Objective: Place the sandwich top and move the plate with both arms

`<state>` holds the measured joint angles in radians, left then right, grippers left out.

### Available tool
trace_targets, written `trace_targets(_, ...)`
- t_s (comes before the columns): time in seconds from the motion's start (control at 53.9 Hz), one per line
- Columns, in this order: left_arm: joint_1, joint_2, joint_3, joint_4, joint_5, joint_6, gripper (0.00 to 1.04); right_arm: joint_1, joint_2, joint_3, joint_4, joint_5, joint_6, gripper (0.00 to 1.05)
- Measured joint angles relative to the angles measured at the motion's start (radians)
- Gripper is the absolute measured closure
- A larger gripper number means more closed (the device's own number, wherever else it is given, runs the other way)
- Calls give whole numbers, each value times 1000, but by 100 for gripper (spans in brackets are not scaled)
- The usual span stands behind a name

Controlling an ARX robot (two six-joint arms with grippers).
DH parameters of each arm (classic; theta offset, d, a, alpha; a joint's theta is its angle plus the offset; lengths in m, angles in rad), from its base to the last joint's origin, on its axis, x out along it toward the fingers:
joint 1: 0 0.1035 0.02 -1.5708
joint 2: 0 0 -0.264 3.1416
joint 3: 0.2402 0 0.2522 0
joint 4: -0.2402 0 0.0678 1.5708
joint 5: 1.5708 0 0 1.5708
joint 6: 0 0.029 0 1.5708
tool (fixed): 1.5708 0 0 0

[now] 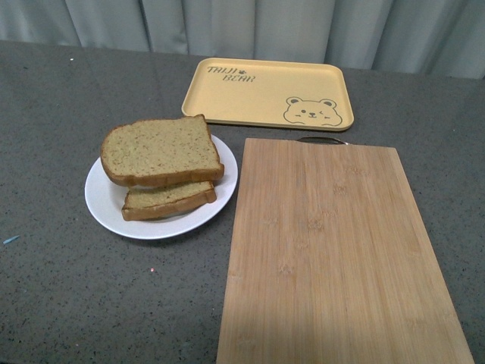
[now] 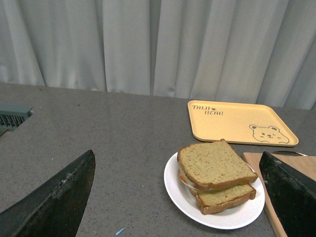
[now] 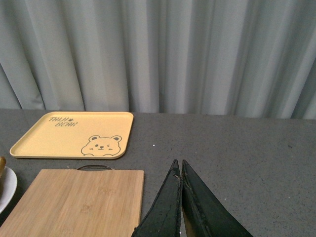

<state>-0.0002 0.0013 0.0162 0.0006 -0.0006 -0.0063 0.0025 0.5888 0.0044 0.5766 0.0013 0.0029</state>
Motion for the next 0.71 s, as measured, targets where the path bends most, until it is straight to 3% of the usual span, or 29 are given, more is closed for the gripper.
trace_targets(0.705, 0, 0, 0, 0, 0, 0, 7, 0, -332, 0, -315, -3, 0, 104)
